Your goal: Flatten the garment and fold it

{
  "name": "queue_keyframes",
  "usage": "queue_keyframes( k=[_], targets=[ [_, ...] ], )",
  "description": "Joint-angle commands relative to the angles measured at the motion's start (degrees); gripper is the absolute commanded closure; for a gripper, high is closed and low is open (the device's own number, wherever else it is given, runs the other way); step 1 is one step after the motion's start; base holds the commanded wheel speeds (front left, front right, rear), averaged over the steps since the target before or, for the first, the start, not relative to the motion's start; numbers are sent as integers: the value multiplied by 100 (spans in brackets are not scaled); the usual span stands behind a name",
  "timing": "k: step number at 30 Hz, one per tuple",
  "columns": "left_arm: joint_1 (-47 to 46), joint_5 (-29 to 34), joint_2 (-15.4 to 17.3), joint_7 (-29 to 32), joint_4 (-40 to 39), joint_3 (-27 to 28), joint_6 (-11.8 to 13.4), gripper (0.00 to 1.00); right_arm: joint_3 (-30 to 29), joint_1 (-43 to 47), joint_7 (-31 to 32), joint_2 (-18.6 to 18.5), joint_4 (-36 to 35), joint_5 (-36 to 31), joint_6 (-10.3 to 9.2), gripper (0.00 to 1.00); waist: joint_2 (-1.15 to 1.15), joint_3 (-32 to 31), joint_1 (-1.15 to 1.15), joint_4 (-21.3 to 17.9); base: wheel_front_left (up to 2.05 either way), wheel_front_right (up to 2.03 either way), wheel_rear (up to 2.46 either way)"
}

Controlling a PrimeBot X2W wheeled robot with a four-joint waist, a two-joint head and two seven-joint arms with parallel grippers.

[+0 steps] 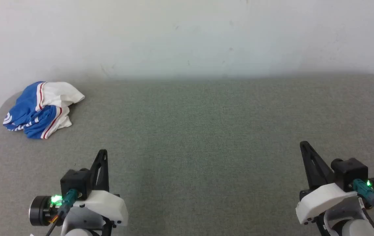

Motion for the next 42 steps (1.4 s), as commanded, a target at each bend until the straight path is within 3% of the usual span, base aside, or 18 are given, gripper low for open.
queue_keyframes(
  k=[1, 42],
  targets=[
    [-10, 37, 0, 1, -5, 6, -5, 100, -9, -24, 4, 1, -9, -35, -5, 100, 0, 0, 0, 0, 0, 0, 0],
    [-10, 37, 0, 1, -5, 6, -5, 100, -9, -24, 4, 1, -9, -35, -5, 100, 0, 0, 0, 0, 0, 0, 0]
  ],
)
